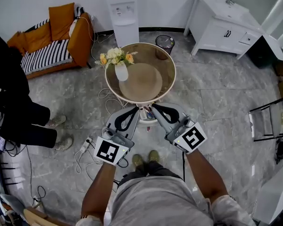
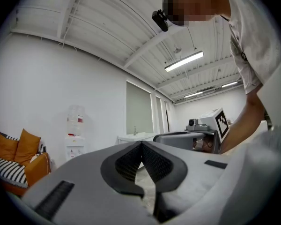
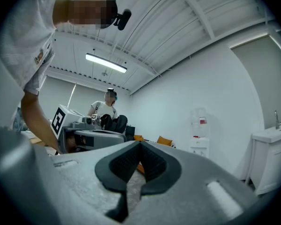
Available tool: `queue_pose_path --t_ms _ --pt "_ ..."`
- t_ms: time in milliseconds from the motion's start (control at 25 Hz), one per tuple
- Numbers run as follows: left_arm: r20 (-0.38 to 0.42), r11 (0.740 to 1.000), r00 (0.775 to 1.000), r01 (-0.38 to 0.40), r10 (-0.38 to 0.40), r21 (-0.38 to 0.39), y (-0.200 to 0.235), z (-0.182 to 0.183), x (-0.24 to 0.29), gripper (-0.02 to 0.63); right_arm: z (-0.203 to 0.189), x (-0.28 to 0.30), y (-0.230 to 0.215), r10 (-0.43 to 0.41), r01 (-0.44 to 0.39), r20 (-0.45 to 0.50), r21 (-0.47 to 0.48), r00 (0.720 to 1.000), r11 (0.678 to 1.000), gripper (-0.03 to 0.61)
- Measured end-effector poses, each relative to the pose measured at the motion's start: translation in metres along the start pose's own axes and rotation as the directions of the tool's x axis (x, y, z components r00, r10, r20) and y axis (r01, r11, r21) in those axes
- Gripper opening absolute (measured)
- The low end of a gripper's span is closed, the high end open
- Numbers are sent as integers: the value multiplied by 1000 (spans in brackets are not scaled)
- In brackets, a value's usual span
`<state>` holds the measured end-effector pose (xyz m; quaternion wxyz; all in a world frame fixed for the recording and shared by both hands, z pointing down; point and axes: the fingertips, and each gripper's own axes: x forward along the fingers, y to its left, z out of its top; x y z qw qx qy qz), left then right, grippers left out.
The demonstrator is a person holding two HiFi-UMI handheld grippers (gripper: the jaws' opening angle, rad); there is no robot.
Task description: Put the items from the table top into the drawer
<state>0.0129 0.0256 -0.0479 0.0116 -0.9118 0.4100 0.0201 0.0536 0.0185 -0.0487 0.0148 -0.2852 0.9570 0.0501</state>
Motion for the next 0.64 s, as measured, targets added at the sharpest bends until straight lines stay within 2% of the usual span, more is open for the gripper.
queue_pose_path --t_ms 360,640 --pt "-3 1000 1000 27 -27 -3 -5 6 0 0 5 -4 1 -22 22 -3 -4 1000 1000 -2" --pt "22 999 999 40 -40 2 -8 11 0 0 5 -5 5 -31 31 -6 -12 999 999 -2"
